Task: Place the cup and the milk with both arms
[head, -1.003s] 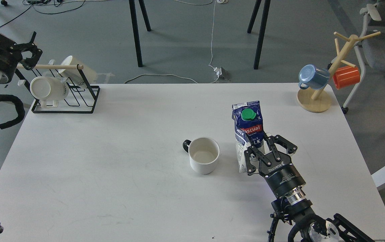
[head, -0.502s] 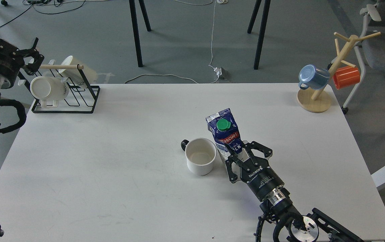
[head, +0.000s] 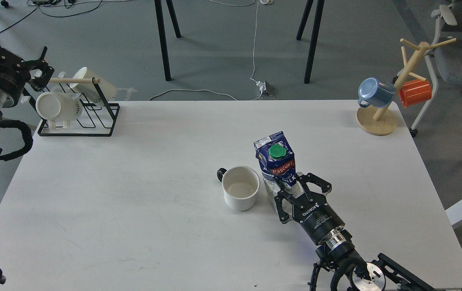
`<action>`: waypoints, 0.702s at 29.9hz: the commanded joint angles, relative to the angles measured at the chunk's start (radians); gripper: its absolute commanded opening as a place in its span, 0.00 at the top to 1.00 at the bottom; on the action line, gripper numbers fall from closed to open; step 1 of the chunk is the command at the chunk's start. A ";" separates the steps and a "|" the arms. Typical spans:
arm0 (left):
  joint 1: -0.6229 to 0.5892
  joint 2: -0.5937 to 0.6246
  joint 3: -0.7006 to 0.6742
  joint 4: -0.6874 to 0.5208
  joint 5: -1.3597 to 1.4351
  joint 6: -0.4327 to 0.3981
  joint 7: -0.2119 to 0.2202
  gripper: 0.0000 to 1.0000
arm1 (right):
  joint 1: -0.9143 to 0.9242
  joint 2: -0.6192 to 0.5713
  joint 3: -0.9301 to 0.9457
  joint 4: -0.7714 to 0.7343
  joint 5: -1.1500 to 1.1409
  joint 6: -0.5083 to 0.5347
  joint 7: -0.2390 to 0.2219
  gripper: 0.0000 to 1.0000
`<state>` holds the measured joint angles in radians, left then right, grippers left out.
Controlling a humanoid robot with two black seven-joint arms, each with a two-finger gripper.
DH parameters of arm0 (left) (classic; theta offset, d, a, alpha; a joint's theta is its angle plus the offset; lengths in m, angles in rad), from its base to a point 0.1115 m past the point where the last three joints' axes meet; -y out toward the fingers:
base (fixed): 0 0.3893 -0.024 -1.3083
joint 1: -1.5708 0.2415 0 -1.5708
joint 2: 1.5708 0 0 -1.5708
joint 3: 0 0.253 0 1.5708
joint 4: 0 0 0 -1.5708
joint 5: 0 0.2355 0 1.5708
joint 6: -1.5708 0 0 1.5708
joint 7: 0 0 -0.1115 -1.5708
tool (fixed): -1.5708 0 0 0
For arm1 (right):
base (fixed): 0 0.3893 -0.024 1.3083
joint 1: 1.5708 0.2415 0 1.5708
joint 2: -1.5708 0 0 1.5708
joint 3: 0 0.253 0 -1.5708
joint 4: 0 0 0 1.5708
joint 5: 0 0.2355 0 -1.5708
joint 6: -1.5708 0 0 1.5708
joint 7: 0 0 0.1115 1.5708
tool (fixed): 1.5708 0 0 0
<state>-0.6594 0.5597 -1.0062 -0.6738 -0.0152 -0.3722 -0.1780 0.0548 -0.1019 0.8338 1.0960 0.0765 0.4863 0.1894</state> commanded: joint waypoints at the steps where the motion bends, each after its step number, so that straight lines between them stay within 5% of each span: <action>1: 0.001 0.000 0.000 0.000 0.000 -0.001 0.000 0.01 | -0.010 -0.001 0.002 0.002 0.002 0.002 0.001 0.07; 10: 0.001 -0.004 0.000 0.000 0.000 -0.001 0.000 0.01 | -0.041 -0.035 0.002 0.033 0.002 0.002 0.001 0.03; 21: 0.003 -0.006 -0.002 -0.001 -0.002 -0.001 -0.002 0.01 | -0.200 -0.226 0.004 0.182 0.000 0.002 0.001 0.02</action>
<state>-0.6566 0.5539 -1.0064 -0.6745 -0.0169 -0.3729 -0.1791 -0.1115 -0.2797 0.8360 1.2626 0.0769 0.4888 0.1904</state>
